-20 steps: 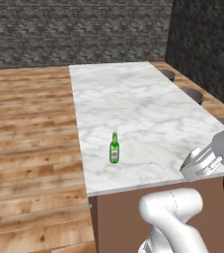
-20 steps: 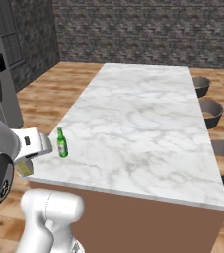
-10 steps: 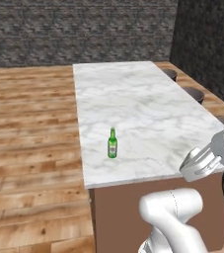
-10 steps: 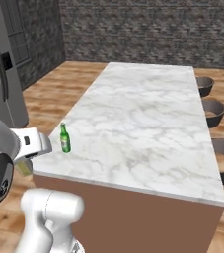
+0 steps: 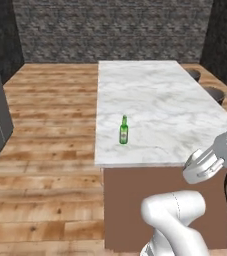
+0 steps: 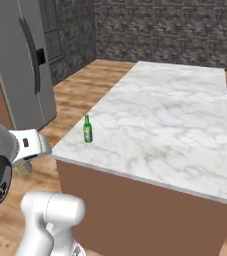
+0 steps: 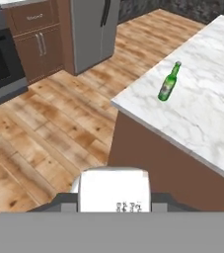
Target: Pick the boxed drink, beer from the counter and place them in the open cabinet.
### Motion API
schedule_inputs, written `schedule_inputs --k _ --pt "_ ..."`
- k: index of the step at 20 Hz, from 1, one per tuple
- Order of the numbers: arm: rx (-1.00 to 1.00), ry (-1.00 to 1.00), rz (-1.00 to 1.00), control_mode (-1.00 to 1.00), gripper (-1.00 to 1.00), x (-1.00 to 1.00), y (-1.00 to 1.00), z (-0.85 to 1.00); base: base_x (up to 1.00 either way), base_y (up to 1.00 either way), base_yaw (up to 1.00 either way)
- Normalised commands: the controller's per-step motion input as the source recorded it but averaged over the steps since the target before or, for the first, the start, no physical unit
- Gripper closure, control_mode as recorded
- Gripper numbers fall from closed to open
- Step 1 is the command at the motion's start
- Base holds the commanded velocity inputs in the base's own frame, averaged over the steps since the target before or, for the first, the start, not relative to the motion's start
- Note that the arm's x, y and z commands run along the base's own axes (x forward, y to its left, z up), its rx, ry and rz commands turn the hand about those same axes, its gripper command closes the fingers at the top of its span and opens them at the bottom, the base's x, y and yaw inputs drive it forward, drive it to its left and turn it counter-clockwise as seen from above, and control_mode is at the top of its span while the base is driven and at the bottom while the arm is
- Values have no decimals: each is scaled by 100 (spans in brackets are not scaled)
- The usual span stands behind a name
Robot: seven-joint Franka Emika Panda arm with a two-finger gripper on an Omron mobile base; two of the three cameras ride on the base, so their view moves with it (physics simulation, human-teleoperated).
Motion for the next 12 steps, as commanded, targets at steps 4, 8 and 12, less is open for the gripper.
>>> schedule_inputs --k 4,8,12 --pt "0 0 0 100 100 0 0 0 -3 0 44" --pt "0 0 0 100 100 0 0 0 0 0 51" --pt "0 0 0 100 100 0 0 0 0 0 52"
